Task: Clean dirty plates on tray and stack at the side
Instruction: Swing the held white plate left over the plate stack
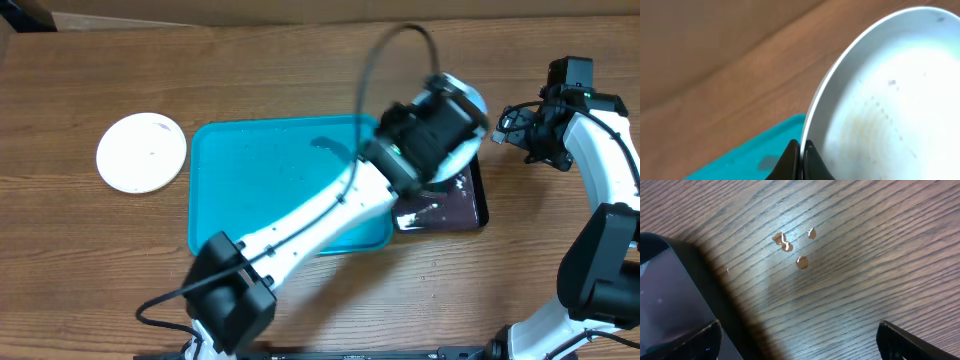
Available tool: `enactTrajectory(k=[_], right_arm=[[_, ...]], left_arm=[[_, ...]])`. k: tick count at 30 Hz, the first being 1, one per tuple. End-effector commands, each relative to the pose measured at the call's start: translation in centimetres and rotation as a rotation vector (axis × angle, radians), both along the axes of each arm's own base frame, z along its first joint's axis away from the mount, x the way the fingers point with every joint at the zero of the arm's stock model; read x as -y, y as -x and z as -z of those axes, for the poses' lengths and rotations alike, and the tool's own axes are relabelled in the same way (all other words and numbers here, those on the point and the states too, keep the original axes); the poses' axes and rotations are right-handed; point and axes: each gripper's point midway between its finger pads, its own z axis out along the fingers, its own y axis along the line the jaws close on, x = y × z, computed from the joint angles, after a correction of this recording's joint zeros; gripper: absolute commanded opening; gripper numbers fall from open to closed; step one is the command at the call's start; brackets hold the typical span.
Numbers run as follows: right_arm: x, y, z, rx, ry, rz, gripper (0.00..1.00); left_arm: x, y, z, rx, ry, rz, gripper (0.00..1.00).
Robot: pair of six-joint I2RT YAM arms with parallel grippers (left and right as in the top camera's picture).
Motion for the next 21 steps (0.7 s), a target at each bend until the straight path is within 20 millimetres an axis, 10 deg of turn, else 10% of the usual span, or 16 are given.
enactTrajectory(k=[1, 11, 21], right_arm=[[0.2, -0.4, -0.7, 0.023, 0.004, 0.001, 1.00], [0.2, -0.4, -0.7, 0.023, 0.004, 0.001, 1.00], [0.2, -0.4, -0.7, 0.023, 0.004, 0.001, 1.00]], left_arm=[[-4.6, -3.5, 0.6, -0.103, 0.166, -0.145, 0.04], [-20.1, -7.5, 4.6, -0.488, 0.546, -0.433, 0.04], [-43.1, -4.6, 6.4, -0.548, 0.722, -0.944, 0.04]])
